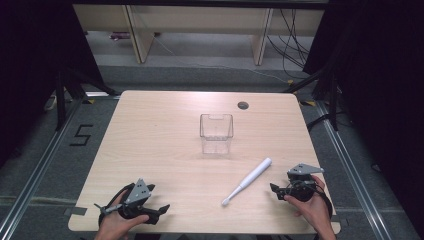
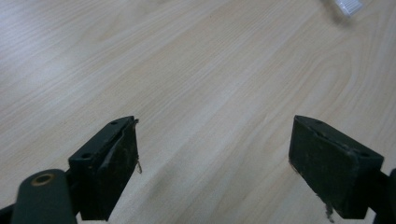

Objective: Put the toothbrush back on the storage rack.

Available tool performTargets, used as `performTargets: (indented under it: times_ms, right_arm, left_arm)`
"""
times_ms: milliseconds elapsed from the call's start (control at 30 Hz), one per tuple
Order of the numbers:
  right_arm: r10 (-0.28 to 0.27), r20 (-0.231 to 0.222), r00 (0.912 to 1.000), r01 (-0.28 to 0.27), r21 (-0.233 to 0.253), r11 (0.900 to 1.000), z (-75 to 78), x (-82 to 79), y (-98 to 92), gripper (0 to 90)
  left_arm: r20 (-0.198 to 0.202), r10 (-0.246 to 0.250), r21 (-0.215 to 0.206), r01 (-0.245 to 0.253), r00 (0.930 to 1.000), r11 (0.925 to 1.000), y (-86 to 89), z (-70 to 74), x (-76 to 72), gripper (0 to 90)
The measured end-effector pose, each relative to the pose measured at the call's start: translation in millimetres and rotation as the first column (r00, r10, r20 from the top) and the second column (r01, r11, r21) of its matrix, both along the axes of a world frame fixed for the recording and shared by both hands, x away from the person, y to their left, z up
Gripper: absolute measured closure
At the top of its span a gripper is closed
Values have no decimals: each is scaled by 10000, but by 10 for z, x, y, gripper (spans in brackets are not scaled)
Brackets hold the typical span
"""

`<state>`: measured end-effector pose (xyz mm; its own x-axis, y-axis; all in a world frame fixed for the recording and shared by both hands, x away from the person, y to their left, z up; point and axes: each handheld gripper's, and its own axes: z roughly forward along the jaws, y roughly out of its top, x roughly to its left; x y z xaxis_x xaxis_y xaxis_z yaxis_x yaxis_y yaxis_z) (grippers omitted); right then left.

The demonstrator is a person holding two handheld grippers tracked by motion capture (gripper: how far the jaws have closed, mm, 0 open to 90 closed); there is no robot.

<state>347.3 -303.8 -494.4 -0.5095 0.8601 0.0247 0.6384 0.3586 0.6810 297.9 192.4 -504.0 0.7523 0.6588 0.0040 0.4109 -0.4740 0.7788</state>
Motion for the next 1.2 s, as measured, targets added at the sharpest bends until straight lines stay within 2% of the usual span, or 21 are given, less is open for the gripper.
performTargets:
  times_ms: [33,67,167,200,267,400,433,500,533,567,633,700,733,767,833,867,900,967,1000,1067,1200]
  right_arm:
    - [85,119,9999,-84,-52,10000,-1,7,-4,197]
    - [151,232,9996,-150,-51,9999,-2,13,-3,199]
    - [214,159,9996,-212,-178,9996,10,0,11,206]
    - [509,460,9976,-497,-261,9984,0,23,5,207]
    - [556,626,9965,-528,-456,9976,14,26,3,214]
    - [287,343,9990,-280,-206,9994,61,8,39,234]
    - [483,573,9972,-463,-355,9983,63,19,36,247]
    - [752,682,9948,-723,-452,9964,91,37,41,257]
    - [574,555,9968,-557,-314,9980,98,23,70,269]
    - [911,739,9931,-870,-575,9946,111,51,58,281]
    - [751,635,9952,-727,-395,9966,116,43,101,324]
    - [873,395,9954,-860,-332,9957,131,46,128,377]
    - [1072,559,9927,-1048,-442,9935,138,68,123,389]
    - [873,513,9949,-858,-300,9959,144,57,148,414]
    - [1129,581,9919,-1109,-362,9932,167,90,146,459]
    - [953,454,9944,-943,-247,9952,178,86,169,477]
    - [1075,639,9921,-1055,-352,9938,184,115,164,504]
    - [1084,407,9933,-1073,-282,9938,199,136,188,535]
    - [1240,636,9903,-1218,-369,9919,198,164,192,563]
    - [1110,377,9931,-1102,-229,9937,202,178,240,598]
    - [1048,463,9934,-1041,-158,9944,217,242,305,682]
  left_arm:
    - [-100,7,-81,-8,9999,10000,-5,0,-2,152]
    - [-30,-74,180,75,10000,9998,9,6,6,152]
    - [-40,-32,66,33,10000,10000,2,2,2,152]
    - [-28,-63,187,64,10000,9998,8,5,7,152]
    - [34,33,116,-33,10000,9999,4,-4,5,152]
    - [34,21,123,-21,10000,9999,6,-7,10,152]
    - [31,11,129,-11,10000,9999,5,-6,10,152]
    - [27,11,40,-11,10000,10000,0,-13,10,152]
    - [20,63,165,-63,10000,9998,0,-10,9,152]
    - [15,51,165,-51,10000,9999,1,-10,10,152]
    - [17,66,138,-66,10000,9999,2,-9,9,152]
    - [-19,24,85,-24,10000,10000,1,-9,8,152]
    - [12,14,120,-14,10000,9999,4,-12,13,152]
    - [-45,-35,127,36,10000,9999,4,-9,13,152]
    - [-77,-47,143,49,10000,9999,6,-8,14,152]
    - [-74,-38,136,39,10000,9999,6,-9,14,152]
    - [-74,-38,136,39,10000,9999,6,-9,14,152]
    - [-78,-42,160,44,10000,9999,6,-8,16,152]
    - [-75,-41,169,42,10000,9998,6,-8,15,152]
    - [-10,29,134,-29,10000,9999,-1,-14,12,152]
    - [2,-4,47,4,10000,10000,3,-13,15,152]
